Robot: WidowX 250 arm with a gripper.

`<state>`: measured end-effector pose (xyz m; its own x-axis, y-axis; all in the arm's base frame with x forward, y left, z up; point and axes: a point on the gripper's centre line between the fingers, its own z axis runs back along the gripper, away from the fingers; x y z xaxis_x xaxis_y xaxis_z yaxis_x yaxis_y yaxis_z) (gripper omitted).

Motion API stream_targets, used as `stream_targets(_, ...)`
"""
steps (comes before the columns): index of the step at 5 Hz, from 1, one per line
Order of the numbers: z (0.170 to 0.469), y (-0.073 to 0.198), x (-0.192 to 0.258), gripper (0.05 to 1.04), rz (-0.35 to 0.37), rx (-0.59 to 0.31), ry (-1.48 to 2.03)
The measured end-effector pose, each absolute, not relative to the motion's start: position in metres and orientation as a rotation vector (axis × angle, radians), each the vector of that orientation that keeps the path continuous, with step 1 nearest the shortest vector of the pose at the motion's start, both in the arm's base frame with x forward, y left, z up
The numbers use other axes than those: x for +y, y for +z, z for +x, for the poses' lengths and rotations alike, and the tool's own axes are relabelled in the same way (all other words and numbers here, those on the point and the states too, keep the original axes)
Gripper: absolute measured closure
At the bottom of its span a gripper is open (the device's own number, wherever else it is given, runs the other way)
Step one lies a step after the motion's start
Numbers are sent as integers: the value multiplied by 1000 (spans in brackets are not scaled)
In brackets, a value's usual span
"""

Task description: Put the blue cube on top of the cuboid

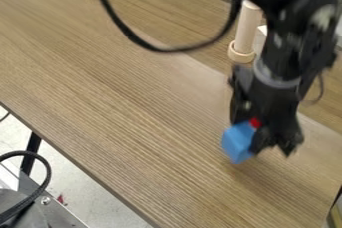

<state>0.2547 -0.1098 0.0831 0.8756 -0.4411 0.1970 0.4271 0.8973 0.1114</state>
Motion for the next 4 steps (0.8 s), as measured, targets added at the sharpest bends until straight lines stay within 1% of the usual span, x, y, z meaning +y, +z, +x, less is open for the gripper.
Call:
stream_targets(1, 254, 116, -107, 548, 89, -181, -425)
stream_targets(2, 259, 146, -103, 547, 37, -154, -372)
stream_targets(3, 273, 173, -106, 548, 27, -189, -415)
stream_targets(4, 292, 180, -110, 547, 24, -200, -461)
